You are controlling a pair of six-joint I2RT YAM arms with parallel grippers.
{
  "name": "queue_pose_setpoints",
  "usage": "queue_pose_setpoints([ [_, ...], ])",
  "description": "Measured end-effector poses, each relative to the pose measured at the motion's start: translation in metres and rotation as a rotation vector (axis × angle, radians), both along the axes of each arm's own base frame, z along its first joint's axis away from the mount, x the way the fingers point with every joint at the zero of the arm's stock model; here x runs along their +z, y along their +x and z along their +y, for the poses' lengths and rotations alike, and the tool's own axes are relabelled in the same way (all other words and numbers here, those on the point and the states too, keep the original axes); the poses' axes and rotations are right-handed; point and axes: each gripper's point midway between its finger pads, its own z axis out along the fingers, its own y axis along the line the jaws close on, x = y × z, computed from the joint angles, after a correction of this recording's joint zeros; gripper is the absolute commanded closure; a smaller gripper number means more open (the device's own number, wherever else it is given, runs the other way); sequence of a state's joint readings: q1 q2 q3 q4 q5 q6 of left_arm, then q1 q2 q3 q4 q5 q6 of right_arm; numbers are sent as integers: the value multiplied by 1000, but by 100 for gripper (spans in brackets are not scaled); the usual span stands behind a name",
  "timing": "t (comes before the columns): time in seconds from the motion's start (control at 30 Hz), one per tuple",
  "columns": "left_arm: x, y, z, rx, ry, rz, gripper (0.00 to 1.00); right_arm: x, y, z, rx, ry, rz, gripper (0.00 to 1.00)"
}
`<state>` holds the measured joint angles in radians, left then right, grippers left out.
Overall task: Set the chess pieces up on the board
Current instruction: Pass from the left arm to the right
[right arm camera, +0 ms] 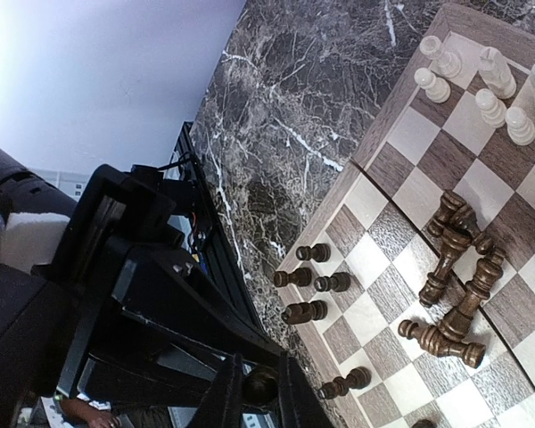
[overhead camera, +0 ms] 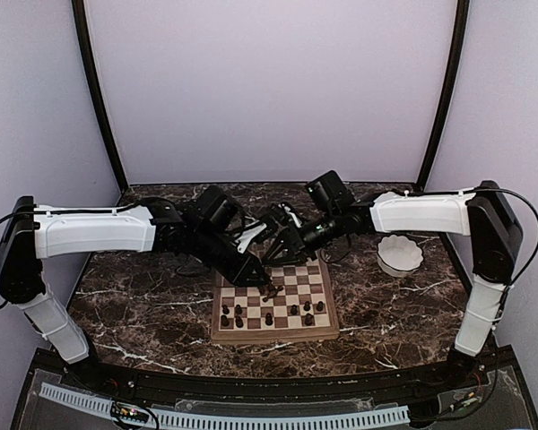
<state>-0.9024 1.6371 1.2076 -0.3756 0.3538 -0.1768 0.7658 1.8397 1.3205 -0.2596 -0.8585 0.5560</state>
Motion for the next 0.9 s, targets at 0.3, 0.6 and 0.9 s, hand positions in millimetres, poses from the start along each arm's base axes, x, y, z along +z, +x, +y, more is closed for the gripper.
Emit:
queue_pose_setpoints([
  [0.3,-2,6,2,23,33,-50,70,-1,1,0,0,6,-13,97],
  [0.6,2,13,12,78,54,-96,62,-18,9,-12,-53,-99,-71,97],
  [0.9,22,-5,49,115,54,-143,61,-15,21,-22,-110,-168,-190,97],
])
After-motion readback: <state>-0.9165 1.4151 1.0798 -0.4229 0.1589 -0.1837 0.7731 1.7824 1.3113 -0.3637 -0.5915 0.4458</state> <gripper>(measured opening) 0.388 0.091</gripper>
